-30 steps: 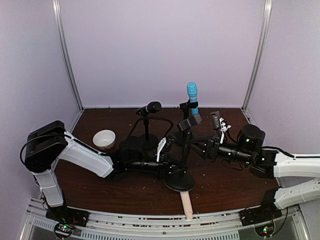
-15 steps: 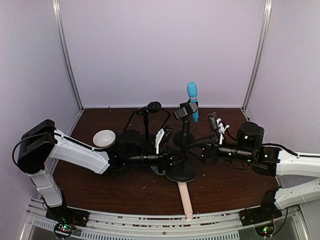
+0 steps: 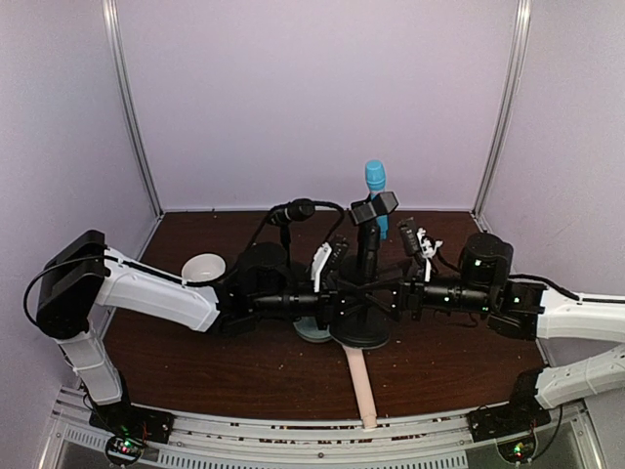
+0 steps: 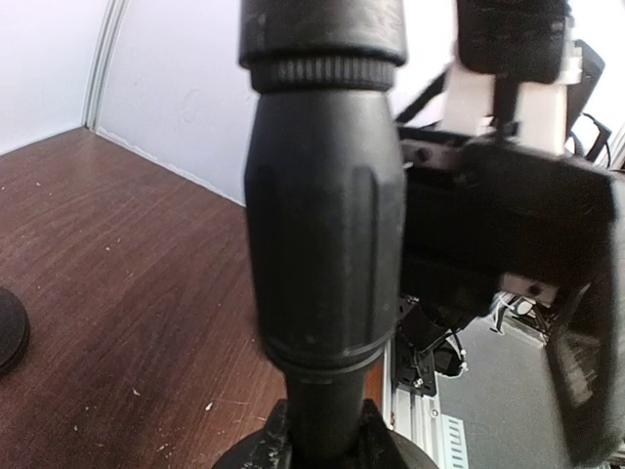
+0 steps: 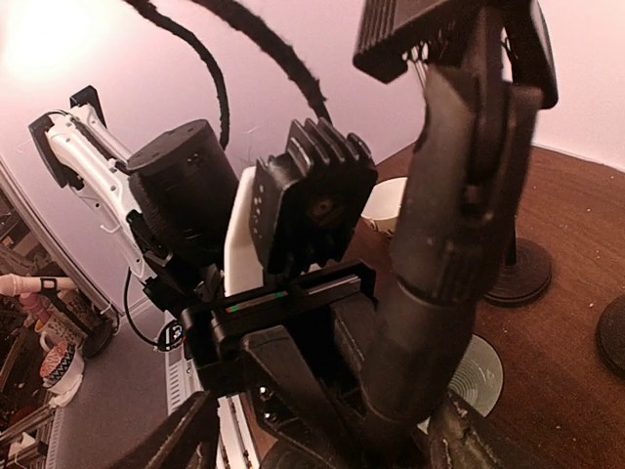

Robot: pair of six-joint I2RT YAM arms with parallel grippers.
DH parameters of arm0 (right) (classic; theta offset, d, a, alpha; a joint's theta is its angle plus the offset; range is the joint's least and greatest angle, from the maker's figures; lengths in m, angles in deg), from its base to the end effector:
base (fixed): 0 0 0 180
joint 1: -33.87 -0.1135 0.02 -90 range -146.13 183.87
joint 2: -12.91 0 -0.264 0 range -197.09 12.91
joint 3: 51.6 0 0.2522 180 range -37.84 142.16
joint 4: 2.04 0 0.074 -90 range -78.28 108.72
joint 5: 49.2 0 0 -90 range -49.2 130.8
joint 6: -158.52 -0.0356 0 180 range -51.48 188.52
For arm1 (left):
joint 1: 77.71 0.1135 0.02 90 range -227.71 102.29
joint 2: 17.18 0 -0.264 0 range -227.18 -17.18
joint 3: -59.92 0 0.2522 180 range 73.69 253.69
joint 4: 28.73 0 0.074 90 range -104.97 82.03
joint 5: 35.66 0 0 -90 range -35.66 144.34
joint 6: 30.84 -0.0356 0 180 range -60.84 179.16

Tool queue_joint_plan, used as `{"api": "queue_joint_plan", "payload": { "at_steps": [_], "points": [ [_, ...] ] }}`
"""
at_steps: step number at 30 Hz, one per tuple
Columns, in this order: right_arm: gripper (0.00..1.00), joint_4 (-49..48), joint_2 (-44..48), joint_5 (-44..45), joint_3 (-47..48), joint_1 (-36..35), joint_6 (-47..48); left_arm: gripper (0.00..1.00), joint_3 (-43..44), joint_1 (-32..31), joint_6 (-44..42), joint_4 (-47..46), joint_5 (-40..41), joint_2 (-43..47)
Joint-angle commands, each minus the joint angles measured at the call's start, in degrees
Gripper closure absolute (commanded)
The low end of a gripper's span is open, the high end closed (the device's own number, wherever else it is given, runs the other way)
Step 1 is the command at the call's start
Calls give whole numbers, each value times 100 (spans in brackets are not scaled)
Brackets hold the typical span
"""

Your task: Attach the microphones to the stand

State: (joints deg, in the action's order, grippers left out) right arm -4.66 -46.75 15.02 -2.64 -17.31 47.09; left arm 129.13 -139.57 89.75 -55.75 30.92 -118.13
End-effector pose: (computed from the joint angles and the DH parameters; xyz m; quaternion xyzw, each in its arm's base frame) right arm 0.1381 0.1963 0.2796 -0.3303 0.6739 0.5141 0.4152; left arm 0.1719 -0.3514 0.2312 0.3265 0.6566 -0.5822 0.3511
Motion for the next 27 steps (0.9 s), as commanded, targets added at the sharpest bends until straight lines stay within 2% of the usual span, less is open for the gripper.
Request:
{"api": "queue_joint_plan", "payload": {
  "at_steps": [1, 4, 10, 16, 22, 25, 27],
  "points": [
    [26, 279, 768, -293, -206, -110, 189, 100, 229, 8, 43, -249, 202, 48],
    [27, 721, 1345, -114, -339, -125, 198, 100, 195, 8, 27, -198, 243, 86],
    [24, 2401, 1912, 1107, 55, -111, 508, 100, 103, 8, -170, 304, 301, 414],
    [22, 2643, 1908, 1409, 147, -95, 509, 100, 122, 8, -567, 1155, 355, 795],
    [19, 3503, 2002, 1934, 702, -100, 591, 100, -183, 8, -612, 1172, 424, 1143],
    [11, 3608, 2123, 2190, 795, -86, 629, 100, -273, 13, -670, 1200, 429, 1266],
    [1, 3549, 2189, 2375, 766, -89, 559, 100, -275, 13, -681, 1203, 386, 1302]
  ]
}}
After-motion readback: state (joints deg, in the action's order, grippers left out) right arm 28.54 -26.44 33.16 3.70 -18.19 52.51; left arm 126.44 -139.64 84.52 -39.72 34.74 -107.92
